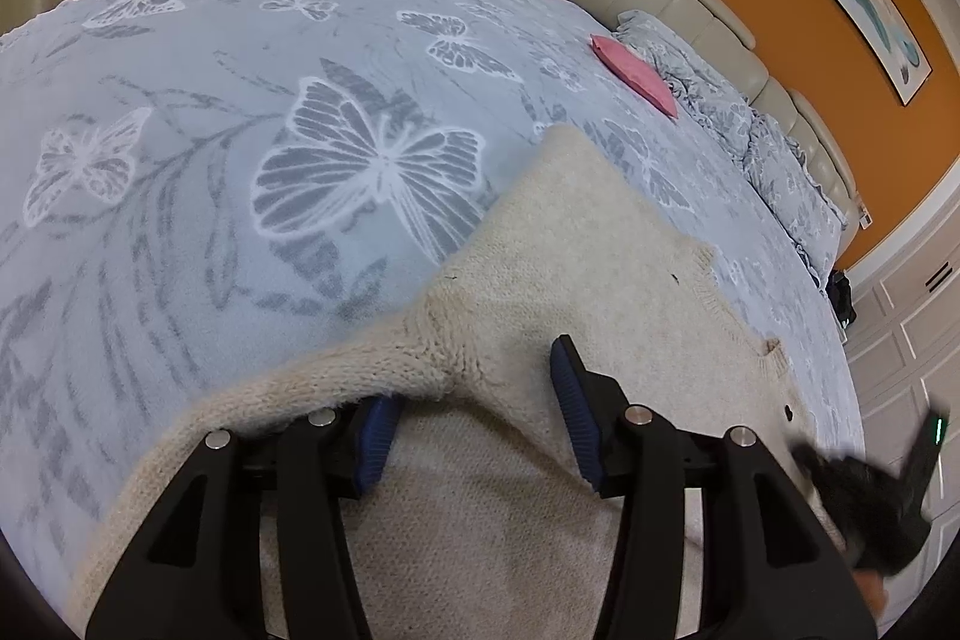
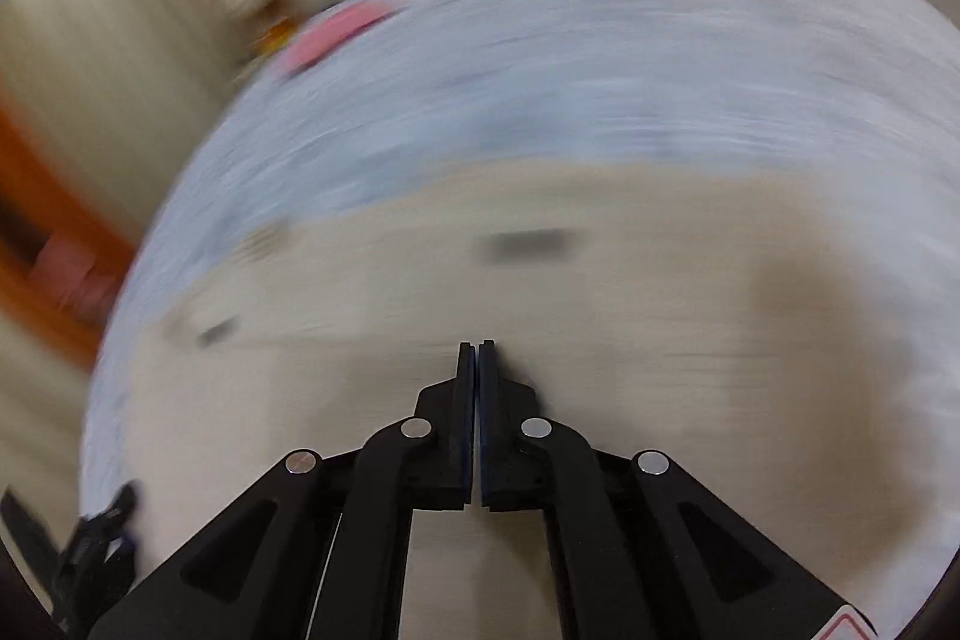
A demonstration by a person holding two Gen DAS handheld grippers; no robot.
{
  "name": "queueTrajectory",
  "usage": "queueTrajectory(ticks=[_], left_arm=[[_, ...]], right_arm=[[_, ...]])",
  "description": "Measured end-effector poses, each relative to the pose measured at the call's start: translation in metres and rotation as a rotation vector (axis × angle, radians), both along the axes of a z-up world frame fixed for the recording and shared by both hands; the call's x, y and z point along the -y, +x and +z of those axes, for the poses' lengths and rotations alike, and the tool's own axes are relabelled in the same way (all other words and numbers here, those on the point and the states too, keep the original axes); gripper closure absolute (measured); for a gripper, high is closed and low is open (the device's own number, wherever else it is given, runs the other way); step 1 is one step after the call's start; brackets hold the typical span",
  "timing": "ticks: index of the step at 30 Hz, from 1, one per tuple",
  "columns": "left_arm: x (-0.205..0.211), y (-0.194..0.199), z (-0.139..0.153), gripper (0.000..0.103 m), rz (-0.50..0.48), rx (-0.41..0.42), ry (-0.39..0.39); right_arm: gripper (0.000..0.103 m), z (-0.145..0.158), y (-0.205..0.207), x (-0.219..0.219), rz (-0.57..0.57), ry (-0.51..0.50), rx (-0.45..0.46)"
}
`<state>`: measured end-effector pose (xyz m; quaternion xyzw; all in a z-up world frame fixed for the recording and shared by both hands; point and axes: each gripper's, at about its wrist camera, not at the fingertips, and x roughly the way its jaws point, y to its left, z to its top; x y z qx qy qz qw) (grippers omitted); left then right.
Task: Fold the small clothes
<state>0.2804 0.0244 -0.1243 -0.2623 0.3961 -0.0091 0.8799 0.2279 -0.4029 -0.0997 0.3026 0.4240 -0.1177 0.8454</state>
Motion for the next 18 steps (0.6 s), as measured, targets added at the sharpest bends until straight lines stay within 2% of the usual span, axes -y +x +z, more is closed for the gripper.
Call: queueTrajectory(ticks=[1,2,4,7,8,11,12,15,17,18], left_arm=[[0.001,0.0,0.0,0.056,0.001,-0.001,0.002],[0.001,0.0,0.001,0.056,0.001,-0.003,0.005],[0.003,-0.001,0.001,0.056,0.003,-0.005,0.007],[0.003,0.0,0.001,0.056,0.002,-0.003,0.009],[0.003,-0.001,0.001,0.056,0.0,-0.001,0.014],[0.004,-0.002,0.001,0.056,-0.007,0.003,0.023],[0.005,-0.003,0.001,0.056,-0.006,0.004,0.024],[0.009,-0.004,0.001,0.054,-0.002,0.007,0.041],[0.013,-0.004,0.001,0.051,-0.008,0.011,0.063],[0.014,-0.004,0.001,0.051,-0.011,0.012,0.069]], right_arm=[[0.103,0.003,-0.014,0.011,-0.032,0.022,0.015],[0.103,0.011,-0.031,0.017,-0.081,-0.008,0.002],[0.093,0.025,-0.049,0.007,-0.048,-0.017,0.038],[0.095,0.022,-0.055,-0.016,0.052,-0.039,0.018],[0.103,0.011,-0.06,-0.016,0.045,-0.083,-0.016],[0.103,0.0,-0.09,0.005,-0.087,0.043,0.062],[0.103,0.004,-0.092,0.005,-0.107,0.047,0.068],[0.103,0.019,-0.085,-0.018,-0.051,-0.045,0.061],[0.103,0.01,-0.081,-0.018,-0.036,-0.096,0.029],[0.103,0.001,-0.085,-0.009,-0.048,-0.056,0.036]])
